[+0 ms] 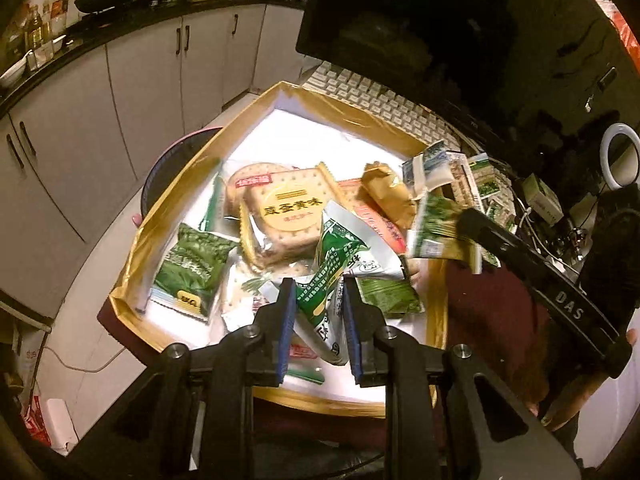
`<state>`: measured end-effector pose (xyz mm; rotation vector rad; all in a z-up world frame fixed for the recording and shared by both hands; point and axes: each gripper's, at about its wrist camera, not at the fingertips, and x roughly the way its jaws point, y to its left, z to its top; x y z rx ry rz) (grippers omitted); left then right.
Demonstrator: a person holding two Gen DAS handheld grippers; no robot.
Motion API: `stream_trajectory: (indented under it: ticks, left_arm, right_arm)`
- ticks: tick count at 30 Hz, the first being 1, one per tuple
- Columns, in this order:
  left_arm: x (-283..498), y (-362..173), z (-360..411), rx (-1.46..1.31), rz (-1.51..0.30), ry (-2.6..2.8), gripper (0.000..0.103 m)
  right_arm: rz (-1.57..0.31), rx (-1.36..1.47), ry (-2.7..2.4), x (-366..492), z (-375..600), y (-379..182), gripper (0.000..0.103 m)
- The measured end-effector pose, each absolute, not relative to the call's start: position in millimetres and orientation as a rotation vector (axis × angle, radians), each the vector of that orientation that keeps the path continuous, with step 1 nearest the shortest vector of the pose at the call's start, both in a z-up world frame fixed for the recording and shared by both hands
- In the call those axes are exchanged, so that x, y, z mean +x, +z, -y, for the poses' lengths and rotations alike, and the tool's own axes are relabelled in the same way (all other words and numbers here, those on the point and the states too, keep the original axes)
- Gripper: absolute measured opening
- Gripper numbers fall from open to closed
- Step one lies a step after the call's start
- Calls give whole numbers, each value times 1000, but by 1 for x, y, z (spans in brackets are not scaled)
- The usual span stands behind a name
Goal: Organize snacks
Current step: 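Place the sachet in the tray with the left gripper while the right drops the pea bag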
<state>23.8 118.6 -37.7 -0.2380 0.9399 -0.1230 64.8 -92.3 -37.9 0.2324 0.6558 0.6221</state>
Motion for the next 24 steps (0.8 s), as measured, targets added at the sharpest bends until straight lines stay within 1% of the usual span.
stream_trajectory:
  ticks: [5, 7, 11, 15, 17, 18, 19, 20, 21, 22, 23, 24]
  left_arm:
    - [25, -48, -119, -196, -957, -85, 25]
    - [28, -53, -119, -196, -967, -86, 26]
    - [32, -54, -117, -178, -972, -76, 27]
    - [32, -54, -117, -189, -972, -59, 33]
    - [30, -55, -118, -207, -974, -56, 43]
    - [30, -55, -119, -214, -973, -55, 47]
    - [28, -53, -119, -221, -965, -51, 54]
    - [25, -50, -118, -220, -943, -47, 58]
    - [23, -46, -117, -213, -923, -46, 61]
    - [20, -42, -115, -205, -903, -48, 66]
    - [18, -38, -113, -198, -880, -55, 69]
    - [16, -34, -110, -196, -859, -66, 70]
  right_arm:
    - [-701, 197, 619, 79, 69, -45, 31]
    - [-709, 188, 628, 80, 61, -49, 26]
    - [-706, 175, 629, 74, 56, -53, 26]
    - [-707, 193, 646, 73, 59, -53, 28]
    - [-710, 221, 672, 72, 64, -51, 29]
    - [-707, 226, 680, 72, 67, -50, 32]
    - [-696, 232, 682, 70, 71, -46, 39]
    - [-682, 236, 677, 68, 75, -43, 44]
    - [-666, 244, 671, 66, 80, -39, 56]
    - [-653, 252, 670, 64, 84, -37, 62]
    - [-639, 264, 671, 62, 91, -34, 63]
    - [-632, 280, 672, 61, 99, -32, 63]
